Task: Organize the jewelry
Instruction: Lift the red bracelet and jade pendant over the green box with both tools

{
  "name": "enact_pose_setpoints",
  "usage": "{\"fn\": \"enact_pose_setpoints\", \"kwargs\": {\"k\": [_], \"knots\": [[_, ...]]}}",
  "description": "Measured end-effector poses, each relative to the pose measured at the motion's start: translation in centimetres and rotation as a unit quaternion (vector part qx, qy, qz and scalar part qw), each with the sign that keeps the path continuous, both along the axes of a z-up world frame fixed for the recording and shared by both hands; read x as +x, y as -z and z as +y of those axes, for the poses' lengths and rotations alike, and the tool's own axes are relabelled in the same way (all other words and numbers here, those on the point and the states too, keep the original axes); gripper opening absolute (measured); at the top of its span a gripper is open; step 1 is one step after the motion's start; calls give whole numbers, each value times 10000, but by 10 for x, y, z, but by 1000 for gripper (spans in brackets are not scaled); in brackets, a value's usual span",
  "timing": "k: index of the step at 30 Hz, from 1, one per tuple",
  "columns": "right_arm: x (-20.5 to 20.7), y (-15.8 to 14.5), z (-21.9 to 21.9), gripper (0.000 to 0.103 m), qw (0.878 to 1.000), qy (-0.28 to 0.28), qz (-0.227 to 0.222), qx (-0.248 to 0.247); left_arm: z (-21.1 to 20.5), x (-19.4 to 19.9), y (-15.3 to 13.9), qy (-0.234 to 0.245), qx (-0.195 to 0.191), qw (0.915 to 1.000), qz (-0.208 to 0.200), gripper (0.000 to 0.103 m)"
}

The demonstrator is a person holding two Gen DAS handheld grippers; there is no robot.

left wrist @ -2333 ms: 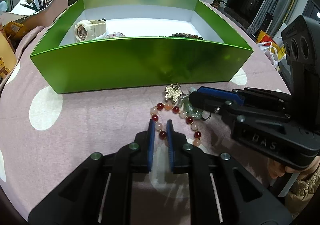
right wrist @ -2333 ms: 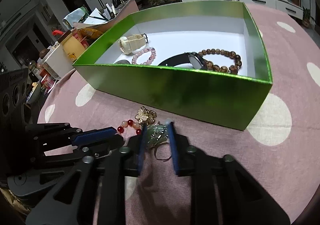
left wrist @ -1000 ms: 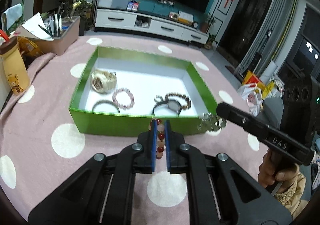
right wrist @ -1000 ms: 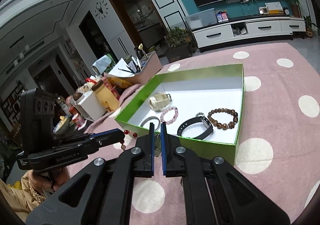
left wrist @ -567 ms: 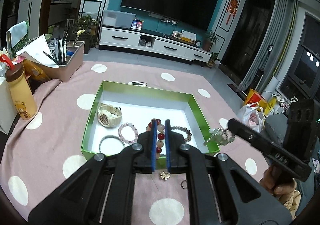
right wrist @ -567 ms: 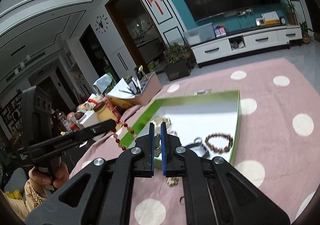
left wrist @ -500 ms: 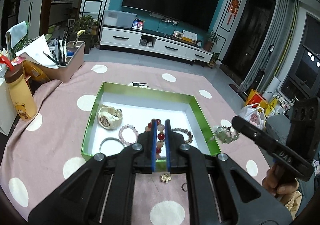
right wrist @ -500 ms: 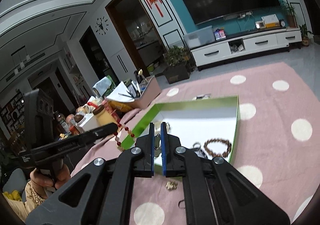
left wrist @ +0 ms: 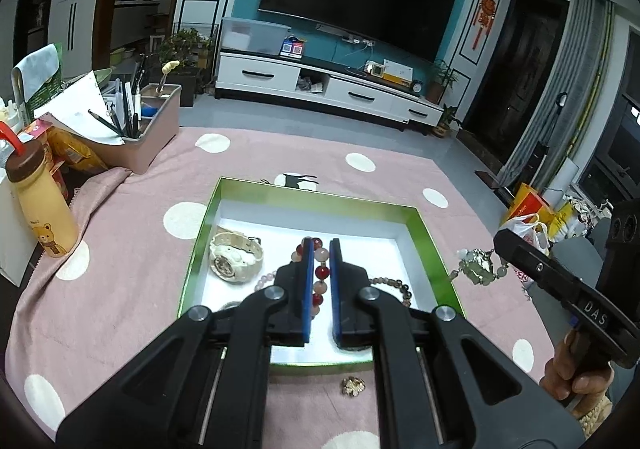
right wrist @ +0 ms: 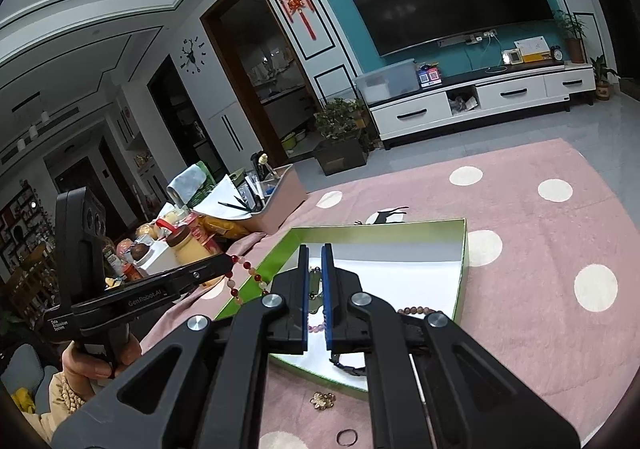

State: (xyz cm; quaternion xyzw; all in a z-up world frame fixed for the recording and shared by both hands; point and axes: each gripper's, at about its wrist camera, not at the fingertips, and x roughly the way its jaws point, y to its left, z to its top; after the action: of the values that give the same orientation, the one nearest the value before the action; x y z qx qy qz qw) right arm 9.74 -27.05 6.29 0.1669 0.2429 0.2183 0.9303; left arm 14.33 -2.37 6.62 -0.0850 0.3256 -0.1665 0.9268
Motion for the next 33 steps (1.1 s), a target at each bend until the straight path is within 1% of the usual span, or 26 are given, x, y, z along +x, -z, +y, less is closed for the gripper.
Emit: {"fn": "enact_pose_setpoints", "kwargs": {"k": [17,26,33], "knots": [[35,10,1,5,9993,152,260,-235,-18,36,4,22,139,9999,12,7],[54,13,5,5,9988,146,299,-368,-27,52,12,32,224,9997,80,7],[67,21,7,5,9979,174,431,-459,-34,62,22,76,274,9994,174,7]]}}
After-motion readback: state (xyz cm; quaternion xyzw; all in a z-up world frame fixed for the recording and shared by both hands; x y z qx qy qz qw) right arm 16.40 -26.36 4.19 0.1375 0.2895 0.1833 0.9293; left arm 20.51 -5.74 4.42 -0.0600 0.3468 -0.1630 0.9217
